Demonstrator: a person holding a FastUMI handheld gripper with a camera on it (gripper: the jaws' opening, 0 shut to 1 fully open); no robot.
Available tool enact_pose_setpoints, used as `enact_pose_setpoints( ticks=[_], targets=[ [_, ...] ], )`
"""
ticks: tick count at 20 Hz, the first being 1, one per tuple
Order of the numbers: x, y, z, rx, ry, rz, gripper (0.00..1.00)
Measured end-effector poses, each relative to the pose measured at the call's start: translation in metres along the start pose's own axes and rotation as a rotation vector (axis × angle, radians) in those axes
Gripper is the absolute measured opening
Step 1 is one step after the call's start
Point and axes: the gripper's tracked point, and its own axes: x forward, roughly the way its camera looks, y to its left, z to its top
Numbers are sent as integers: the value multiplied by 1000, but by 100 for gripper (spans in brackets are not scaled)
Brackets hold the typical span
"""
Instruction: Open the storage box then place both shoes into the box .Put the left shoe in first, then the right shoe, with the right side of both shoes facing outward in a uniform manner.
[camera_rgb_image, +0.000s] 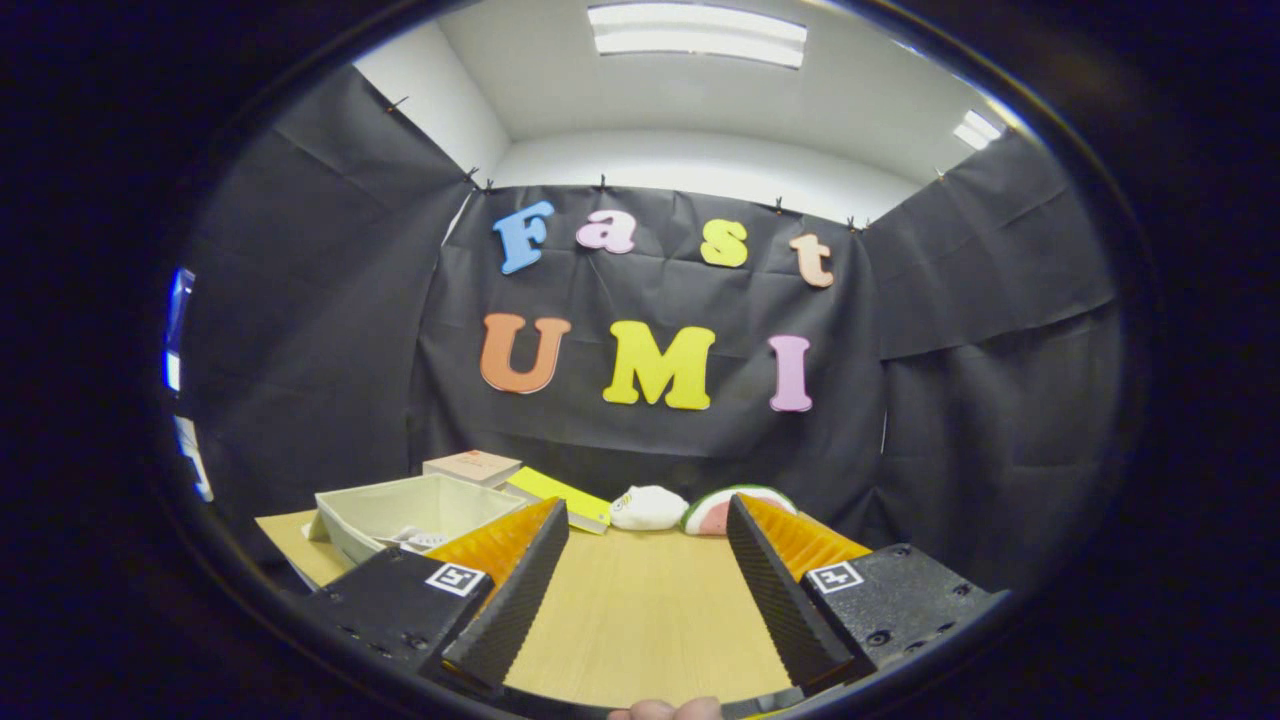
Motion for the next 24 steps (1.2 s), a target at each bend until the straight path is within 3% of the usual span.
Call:
enact_pose_setpoints(
  ticks=[24],
  targets=[
    [0, 18, -21, -11, 29, 59, 100]
  ],
)
